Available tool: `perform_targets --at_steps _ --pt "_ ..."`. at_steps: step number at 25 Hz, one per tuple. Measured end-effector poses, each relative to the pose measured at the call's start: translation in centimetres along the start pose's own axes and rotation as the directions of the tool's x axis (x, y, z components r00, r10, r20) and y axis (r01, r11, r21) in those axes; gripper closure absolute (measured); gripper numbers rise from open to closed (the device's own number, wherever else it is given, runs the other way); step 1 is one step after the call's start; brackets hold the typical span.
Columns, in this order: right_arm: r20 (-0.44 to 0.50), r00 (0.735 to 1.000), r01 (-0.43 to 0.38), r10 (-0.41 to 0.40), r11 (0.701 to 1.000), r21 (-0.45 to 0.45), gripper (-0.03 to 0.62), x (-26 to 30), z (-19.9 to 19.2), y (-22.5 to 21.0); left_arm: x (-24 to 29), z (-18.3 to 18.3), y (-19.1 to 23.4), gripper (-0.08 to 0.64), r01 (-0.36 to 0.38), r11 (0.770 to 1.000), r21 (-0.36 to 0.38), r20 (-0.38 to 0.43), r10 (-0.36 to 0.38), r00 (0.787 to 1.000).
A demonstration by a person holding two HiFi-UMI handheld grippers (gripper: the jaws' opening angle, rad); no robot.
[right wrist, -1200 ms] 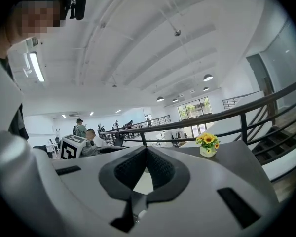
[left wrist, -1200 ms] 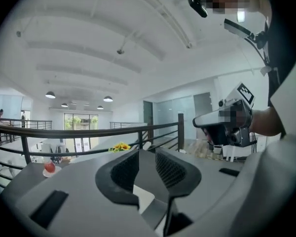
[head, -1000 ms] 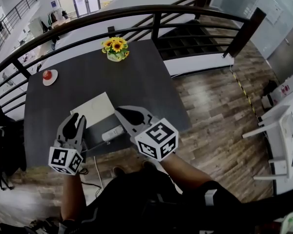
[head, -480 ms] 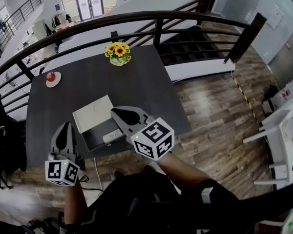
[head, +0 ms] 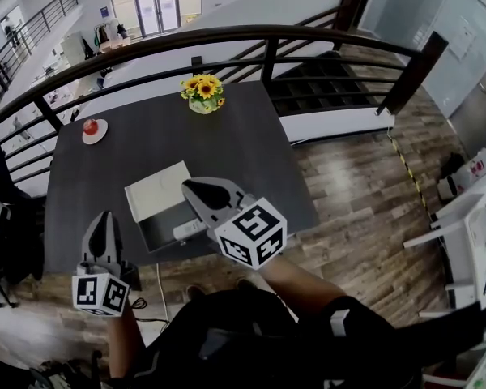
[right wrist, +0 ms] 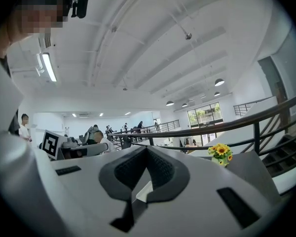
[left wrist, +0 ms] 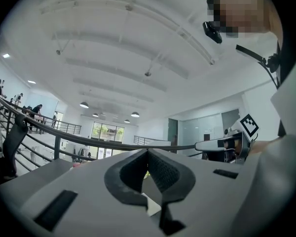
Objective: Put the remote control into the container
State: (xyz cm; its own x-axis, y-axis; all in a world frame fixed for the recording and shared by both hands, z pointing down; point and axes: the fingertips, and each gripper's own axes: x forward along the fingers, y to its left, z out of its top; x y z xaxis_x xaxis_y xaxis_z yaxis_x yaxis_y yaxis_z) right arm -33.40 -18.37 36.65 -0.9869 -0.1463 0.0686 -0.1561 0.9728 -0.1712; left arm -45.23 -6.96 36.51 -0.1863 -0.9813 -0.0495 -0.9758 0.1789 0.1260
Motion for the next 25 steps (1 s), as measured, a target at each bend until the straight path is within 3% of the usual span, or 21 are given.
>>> perform_targets --at_steps 17,25 --pt "-0.012 0.999 -0.03 0.03 1.0 0.009 0.592 1.2 -0.5 0.1 -0.6 -0.3 1.3 0.552 -0.037 0.998 0.044 -0.014 0.037 0.999" --pt "-0.009 1.0 -0.028 0.028 1.0 0.004 0.592 1.4 -0.4 0.0 -0.2 0.2 1.0 0.552 -0.015 0.998 0.055 -0.011 0.016 1.0"
